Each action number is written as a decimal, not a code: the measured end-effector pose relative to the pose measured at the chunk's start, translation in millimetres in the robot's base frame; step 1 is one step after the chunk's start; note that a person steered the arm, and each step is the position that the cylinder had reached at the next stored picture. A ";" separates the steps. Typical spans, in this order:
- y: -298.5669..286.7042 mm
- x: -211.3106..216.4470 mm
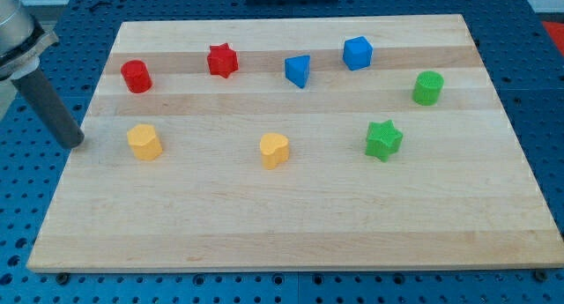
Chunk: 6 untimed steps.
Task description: Move your arm towards the red star
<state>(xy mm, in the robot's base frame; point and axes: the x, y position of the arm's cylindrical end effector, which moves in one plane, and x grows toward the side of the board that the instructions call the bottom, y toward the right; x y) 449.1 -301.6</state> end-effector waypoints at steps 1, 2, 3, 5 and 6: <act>13.4 -14.1; 6.0 -18.6; -3.5 -38.9; -3.5 -141.1; 0.0 -181.7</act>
